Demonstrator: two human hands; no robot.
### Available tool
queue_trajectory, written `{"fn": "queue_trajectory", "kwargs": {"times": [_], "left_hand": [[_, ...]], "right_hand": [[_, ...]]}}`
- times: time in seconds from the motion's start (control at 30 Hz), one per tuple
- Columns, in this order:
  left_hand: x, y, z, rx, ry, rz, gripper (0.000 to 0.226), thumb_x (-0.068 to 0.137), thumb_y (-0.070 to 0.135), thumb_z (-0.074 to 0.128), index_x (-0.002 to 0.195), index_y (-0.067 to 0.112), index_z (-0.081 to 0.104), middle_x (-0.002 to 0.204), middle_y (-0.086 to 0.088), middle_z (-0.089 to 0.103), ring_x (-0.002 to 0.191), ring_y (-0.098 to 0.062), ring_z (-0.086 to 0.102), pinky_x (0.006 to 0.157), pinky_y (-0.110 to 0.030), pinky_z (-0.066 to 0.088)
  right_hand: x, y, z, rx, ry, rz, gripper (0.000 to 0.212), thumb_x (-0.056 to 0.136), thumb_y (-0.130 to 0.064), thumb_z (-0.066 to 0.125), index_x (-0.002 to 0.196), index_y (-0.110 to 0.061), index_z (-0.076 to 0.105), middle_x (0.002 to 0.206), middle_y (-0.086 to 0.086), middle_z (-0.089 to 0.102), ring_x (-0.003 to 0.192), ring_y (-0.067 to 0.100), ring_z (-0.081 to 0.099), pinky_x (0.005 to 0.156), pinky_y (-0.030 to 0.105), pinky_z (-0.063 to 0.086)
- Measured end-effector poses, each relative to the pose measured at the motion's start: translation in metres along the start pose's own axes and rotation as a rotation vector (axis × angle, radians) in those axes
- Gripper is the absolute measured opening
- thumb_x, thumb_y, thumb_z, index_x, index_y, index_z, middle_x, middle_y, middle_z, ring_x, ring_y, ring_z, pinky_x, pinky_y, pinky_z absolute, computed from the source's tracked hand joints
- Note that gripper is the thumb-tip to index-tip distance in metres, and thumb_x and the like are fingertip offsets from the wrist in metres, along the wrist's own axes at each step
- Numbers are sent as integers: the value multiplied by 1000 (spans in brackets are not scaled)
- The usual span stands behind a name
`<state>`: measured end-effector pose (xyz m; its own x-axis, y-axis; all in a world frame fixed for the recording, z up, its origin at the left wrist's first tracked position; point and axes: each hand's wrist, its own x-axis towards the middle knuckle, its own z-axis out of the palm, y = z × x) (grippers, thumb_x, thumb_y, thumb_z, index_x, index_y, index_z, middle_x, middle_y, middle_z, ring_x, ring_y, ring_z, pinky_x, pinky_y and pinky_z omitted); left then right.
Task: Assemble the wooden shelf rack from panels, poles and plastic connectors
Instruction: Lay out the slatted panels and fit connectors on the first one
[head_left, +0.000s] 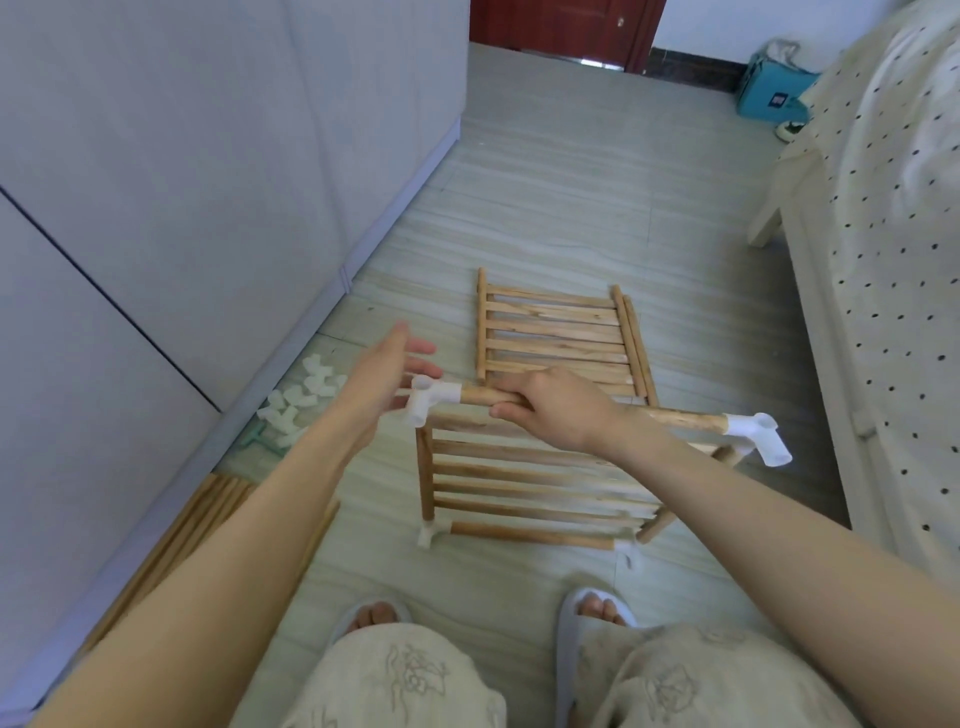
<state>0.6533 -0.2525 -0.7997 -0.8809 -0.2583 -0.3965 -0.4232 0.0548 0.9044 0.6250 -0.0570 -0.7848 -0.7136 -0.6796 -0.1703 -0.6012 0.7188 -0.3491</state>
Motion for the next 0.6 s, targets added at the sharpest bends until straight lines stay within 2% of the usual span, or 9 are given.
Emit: {"fn": "queue_trajectory", "kwargs": {"times": [0.07, 0.17, 0.23, 0.33, 0.43, 0.53, 0.6], "left_hand": [[1, 17, 19, 171, -44, 63, 55, 100, 49, 17, 90, 19, 63, 76, -3, 70, 75, -17, 64, 66, -30, 43], [-2, 15, 38, 579, -45, 175, 59, 100, 47, 16, 87, 15, 64, 79, -6, 70, 75, -19, 61, 74, -30, 43], [-4, 7, 40, 779, 21, 222, 59, 100, 46, 20, 88, 12, 67, 70, -5, 69, 60, -14, 61, 67, -27, 43], [-8, 4, 36, 646, -109, 165, 49, 99, 45, 30, 89, 13, 66, 54, -1, 66, 47, -8, 63, 49, -20, 43], [-11, 2, 32, 460, -198, 142, 42, 100, 38, 37, 94, 7, 66, 51, 0, 63, 42, -7, 60, 33, -12, 35], [-11, -4, 31, 464, -120, 150, 43, 100, 37, 36, 90, 10, 67, 54, -12, 63, 40, -5, 57, 34, -9, 35], [-11, -8, 32, 524, -69, 166, 43, 100, 38, 33, 86, 14, 66, 51, -8, 64, 40, -3, 57, 35, -7, 34]], "right_hand": [[-5, 2, 3, -15, 12, -26, 25, 95, -45, 44, 99, -24, 59, 81, -5, 57, 84, 21, 55, 65, 31, 38], [-12, 12, 3, -3, -7, -14, 35, 92, -55, 40, 74, -27, 50, 65, -12, 49, 67, 14, 49, 53, 27, 33], [-17, 19, 4, -30, -19, 4, 40, 90, -60, 38, 64, -31, 41, 60, -12, 45, 61, 12, 45, 53, 27, 32], [-25, 22, 11, -103, 45, 7, 43, 87, -66, 32, 67, -28, 39, 56, -14, 38, 60, 14, 43, 59, 29, 33], [-28, 20, 18, -169, 130, -15, 45, 86, -68, 28, 75, -26, 40, 55, -10, 37, 61, 19, 48, 58, 29, 32], [-31, 21, 22, -184, 161, -8, 48, 84, -70, 25, 75, -26, 39, 60, -4, 49, 67, 24, 59, 57, 30, 34], [-33, 21, 25, -184, 161, -6, 48, 83, -71, 23, 76, -25, 37, 64, -2, 54, 70, 25, 61, 58, 31, 36]]}}
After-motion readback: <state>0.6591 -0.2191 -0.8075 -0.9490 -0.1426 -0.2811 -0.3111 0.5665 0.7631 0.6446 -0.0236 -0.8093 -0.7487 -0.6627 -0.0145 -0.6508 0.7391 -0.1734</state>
